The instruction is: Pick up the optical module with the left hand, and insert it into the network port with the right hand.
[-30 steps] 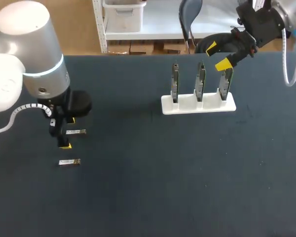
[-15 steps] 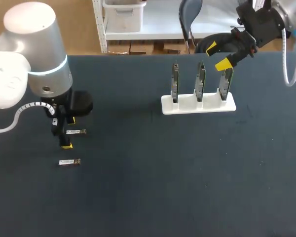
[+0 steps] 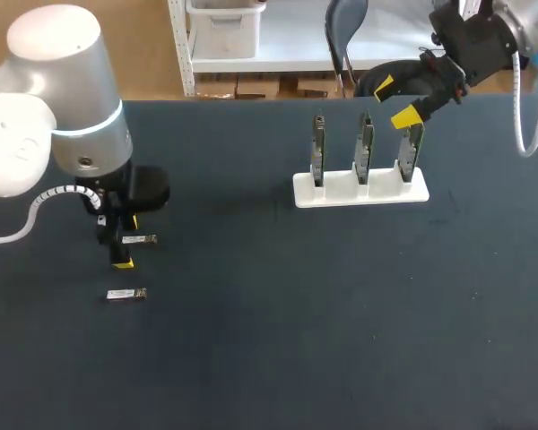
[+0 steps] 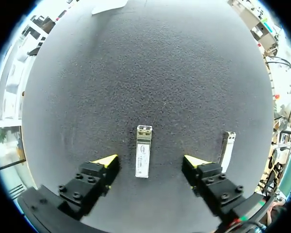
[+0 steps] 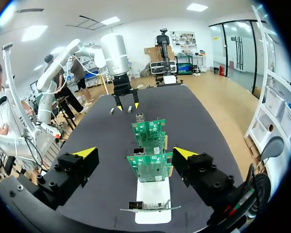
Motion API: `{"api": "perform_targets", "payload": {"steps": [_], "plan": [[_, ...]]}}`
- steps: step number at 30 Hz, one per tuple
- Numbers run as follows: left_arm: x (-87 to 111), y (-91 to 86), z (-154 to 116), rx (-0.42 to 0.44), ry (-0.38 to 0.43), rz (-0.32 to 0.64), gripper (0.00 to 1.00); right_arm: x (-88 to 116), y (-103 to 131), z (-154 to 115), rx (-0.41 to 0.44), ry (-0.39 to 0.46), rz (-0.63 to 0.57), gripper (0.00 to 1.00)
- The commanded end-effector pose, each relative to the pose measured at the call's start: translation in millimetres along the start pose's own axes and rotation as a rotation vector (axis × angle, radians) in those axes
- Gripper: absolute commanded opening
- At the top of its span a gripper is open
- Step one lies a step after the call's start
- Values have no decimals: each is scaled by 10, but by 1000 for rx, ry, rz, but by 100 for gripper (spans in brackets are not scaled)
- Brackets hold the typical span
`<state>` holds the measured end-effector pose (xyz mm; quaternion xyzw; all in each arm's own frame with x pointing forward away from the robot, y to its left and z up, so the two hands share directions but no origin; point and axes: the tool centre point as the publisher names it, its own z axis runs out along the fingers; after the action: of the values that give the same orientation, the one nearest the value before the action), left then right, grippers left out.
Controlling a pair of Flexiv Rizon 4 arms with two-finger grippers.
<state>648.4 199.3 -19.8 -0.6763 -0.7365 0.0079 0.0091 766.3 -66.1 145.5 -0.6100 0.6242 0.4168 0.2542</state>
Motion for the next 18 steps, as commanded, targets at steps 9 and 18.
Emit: {"api": "perform_targets", "payload": {"steps": [9, 18], "plan": [[-8, 15, 38, 9, 2, 0, 0, 1, 8, 3, 3, 0, 0, 100], [-60, 33, 17, -7, -15, -10, 0, 1, 8, 3, 3, 0, 0, 100]]}}
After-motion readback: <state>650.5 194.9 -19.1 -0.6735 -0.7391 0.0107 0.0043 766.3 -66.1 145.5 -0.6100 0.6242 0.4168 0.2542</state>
